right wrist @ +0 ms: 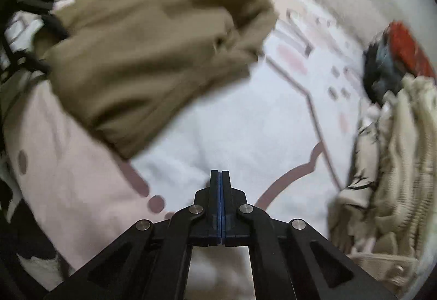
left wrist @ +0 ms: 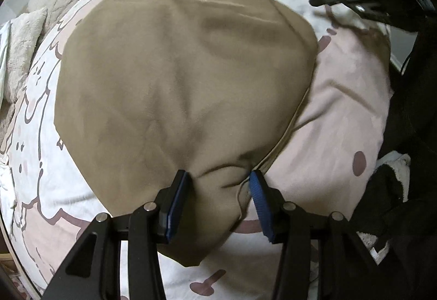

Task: Fold clothes

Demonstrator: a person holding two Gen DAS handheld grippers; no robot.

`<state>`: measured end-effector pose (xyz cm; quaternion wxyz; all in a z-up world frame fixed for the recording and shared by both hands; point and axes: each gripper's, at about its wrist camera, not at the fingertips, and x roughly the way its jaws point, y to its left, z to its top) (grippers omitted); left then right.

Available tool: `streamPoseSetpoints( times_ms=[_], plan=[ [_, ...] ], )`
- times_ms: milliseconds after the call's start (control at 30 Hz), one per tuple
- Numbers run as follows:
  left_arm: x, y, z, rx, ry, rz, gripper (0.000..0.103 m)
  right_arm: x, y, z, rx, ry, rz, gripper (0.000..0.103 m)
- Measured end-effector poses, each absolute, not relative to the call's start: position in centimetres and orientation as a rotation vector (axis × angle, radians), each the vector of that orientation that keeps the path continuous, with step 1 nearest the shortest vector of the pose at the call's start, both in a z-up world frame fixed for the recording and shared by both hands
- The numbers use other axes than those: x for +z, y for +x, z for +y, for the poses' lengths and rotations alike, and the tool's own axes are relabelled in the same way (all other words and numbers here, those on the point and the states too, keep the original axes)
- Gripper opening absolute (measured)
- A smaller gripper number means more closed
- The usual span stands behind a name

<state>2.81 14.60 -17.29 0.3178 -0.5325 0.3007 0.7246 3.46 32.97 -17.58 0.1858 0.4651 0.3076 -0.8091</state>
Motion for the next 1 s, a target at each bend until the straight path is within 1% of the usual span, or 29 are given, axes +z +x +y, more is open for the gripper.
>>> streamPoseSetpoints(
  times_ms=[67, 100, 200, 300, 400, 533, 567, 600, 667, 700, 733, 767, 833, 867, 900, 933, 967, 1000],
  plan=[
    [-16.6, 3.2, 14.4, 1.929, -1.358, 0.798, 0.048, -16.8, 6.3, 31.8, -2.283, 1.162, 1.007, 0.000],
    [-16.0, 3.8, 14.3, 1.946, -1.304, 0.829, 0.048, -16.8, 7.5, 30.9, -2.265, 1.096, 1.081, 0.000],
    [-14.7, 7.0, 14.3, 1.974, -1.050, 1.026, 0.050, -18.4, 10.0, 28.7, -2.185, 0.951, 1.305, 0.000],
    [-15.3, 10.4, 14.4, 1.939, -0.843, 1.257, 0.051, -20.3, 12.1, 26.8, -2.091, 0.812, 1.509, 0.000],
    [-17.7, 12.9, 14.7, 1.872, -0.723, 1.472, 0.051, -21.5, 12.6, 26.4, -2.041, 0.732, 1.611, 0.000],
    [-21.1, 14.4, 13.1, 1.791, -0.563, 1.712, 0.051, -22.7, 13.1, 26.4, -1.992, 0.691, 1.683, 0.002],
    [-21.6, 14.7, 12.9, 1.777, -0.517, 1.753, 0.051, -23.1, 13.3, 26.5, -1.979, 0.684, 1.694, 0.010],
    [-22.0, 14.8, 12.7, 1.764, -0.474, 1.792, 0.051, -23.3, 13.6, 26.4, -1.984, 0.650, 1.719, 0.016],
    [-22.8, 14.7, 12.6, 1.754, -0.409, 1.868, 0.051, -23.5, 14.1, 26.2, -2.008, 0.585, 1.755, 0.042],
    [-23.2, 14.4, 12.9, 1.761, -0.392, 1.895, 0.051, -23.2, 13.9, 26.2, -2.038, 0.584, 1.741, 0.049],
    [-23.4, 14.1, 13.2, 1.774, -0.386, 1.908, 0.051, -22.9, 13.6, 26.1, -2.070, 0.588, 1.722, 0.060],
    [-23.6, 13.8, 13.5, 1.788, -0.382, 1.919, 0.051, -22.4, 13.4, 26.1, -2.106, 0.601, 1.695, 0.066],
    [-23.8, 12.9, 14.1, 1.817, -0.387, 1.916, 0.051, -22.1, 13.4, 25.7, -2.132, 0.609, 1.671, 0.067],
    [-23.6, 12.7, 14.3, 1.826, -0.399, 1.899, 0.045, -22.0, 13.6, 25.4, -2.136, 0.604, 1.669, 0.067],
    [-23.2, 12.5, 14.4, 1.836, -0.430, 1.864, 0.036, -22.1, 13.8, 25.1, -2.133, 0.588, 1.679, 0.067],
    [-22.8, 12.3, 14.4, 1.848, -0.464, 1.829, 0.019, -22.5, 14.2, 24.9, -2.123, 0.553, 1.713, 0.067],
    [-22.3, 11.9, 14.5, 1.872, -0.509, 1.784, 0.015, -22.8, 14.7, 24.6, -2.111, 0.514, 1.752, 0.067],
    [-21.6, 11.5, 14.7, 1.902, -0.564, 1.715, 0.015, -23.1, 14.8, 24.4, -2.105, 0.496, 1.777, 0.067]
  ],
)
